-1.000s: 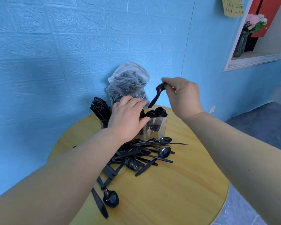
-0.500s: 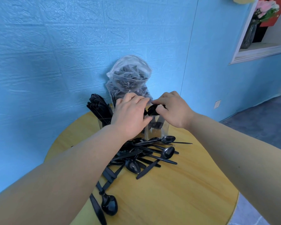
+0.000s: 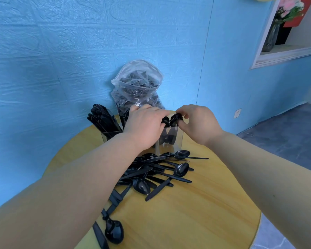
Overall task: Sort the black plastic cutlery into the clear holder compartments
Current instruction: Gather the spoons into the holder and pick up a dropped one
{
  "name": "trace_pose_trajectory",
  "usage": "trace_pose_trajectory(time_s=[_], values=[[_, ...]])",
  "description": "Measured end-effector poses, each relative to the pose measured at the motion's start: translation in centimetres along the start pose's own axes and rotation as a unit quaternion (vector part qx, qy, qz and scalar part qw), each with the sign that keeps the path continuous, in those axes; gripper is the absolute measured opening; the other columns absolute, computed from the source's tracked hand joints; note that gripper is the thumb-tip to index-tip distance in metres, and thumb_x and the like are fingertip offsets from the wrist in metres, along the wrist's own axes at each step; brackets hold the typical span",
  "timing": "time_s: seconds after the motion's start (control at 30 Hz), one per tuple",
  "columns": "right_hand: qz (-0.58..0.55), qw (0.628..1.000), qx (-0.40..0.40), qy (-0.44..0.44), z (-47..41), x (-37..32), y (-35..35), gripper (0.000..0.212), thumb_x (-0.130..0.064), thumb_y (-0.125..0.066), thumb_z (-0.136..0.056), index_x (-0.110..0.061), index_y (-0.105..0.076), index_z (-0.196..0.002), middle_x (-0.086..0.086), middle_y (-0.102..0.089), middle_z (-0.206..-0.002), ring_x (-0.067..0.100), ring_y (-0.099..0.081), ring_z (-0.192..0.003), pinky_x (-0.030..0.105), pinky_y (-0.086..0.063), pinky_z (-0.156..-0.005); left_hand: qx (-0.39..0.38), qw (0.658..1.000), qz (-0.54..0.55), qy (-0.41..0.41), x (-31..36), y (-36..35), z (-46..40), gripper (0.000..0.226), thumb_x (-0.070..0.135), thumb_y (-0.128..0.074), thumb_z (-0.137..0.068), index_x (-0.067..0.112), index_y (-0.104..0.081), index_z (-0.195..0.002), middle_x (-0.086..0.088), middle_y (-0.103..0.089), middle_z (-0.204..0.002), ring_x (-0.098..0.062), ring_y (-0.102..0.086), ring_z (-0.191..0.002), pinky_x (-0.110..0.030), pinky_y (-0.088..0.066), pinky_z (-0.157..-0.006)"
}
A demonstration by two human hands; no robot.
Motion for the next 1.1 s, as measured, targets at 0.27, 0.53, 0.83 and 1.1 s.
trace_pose_trajectory(time_s=[0.27,0.53,0.83,1.1], values=[[-0.045,0.999,0.021,0.020,2.1,-0.2,0.0,0.052,-0.025,-0.059,-0.086,-0.023,-0.046,-0.136,-0.002,-0.052,-0.128,0.018,-0.054,-0.109,0.031,-0.045,-0.086,0.043,0.998,0.023,-0.028,0.5,0.2,1.5,0.046,0.039,-0.061,-0.087,0.029,-0.054,-0.131,0.011,-0.061,-0.124,-0.021,-0.045,-0.122,-0.042,-0.031,-0.094],[-0.119,0.990,0.066,0.032,7.6,-2.3,0.3,0.045,-0.016,-0.053,-0.078,-0.018,-0.059,-0.123,-0.002,-0.060,-0.114,0.016,-0.056,-0.099,0.022,-0.039,-0.079,0.084,0.994,0.055,-0.043,1.0,0.7,6.7,0.044,0.034,-0.071,-0.079,0.024,-0.063,-0.121,0.009,-0.062,-0.120,-0.021,-0.048,-0.114,-0.041,-0.040,-0.088],[-0.029,0.995,-0.097,-0.001,13.8,-4.9,-4.4,0.050,-0.025,-0.049,-0.089,-0.022,-0.046,-0.139,-0.006,-0.061,-0.119,0.018,-0.034,-0.117,0.025,-0.037,-0.093,-0.057,0.990,0.096,0.091,-1.5,0.3,16.4,0.036,0.036,-0.049,-0.094,0.028,-0.057,-0.128,0.013,-0.057,-0.128,-0.013,-0.041,-0.126,-0.037,-0.034,-0.104],[0.028,0.999,-0.008,0.042,15.9,-6.0,-5.2,0.018,-0.022,-0.072,-0.075,-0.017,-0.072,-0.092,-0.001,-0.067,-0.080,0.029,-0.050,-0.082,0.040,-0.052,-0.067,-0.106,0.976,0.115,0.153,-3.9,0.6,22.9,0.056,0.024,-0.035,-0.070,0.030,-0.064,-0.118,0.021,-0.053,-0.126,-0.011,-0.033,-0.127,-0.041,-0.030,-0.108]])
Point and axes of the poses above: each hand's wrist, its own z-axis away from the middle knuckle, its own y-axis out of the back of the hand, x = y × z, the point moved 4 cm from there along -z, towards the middle knuckle
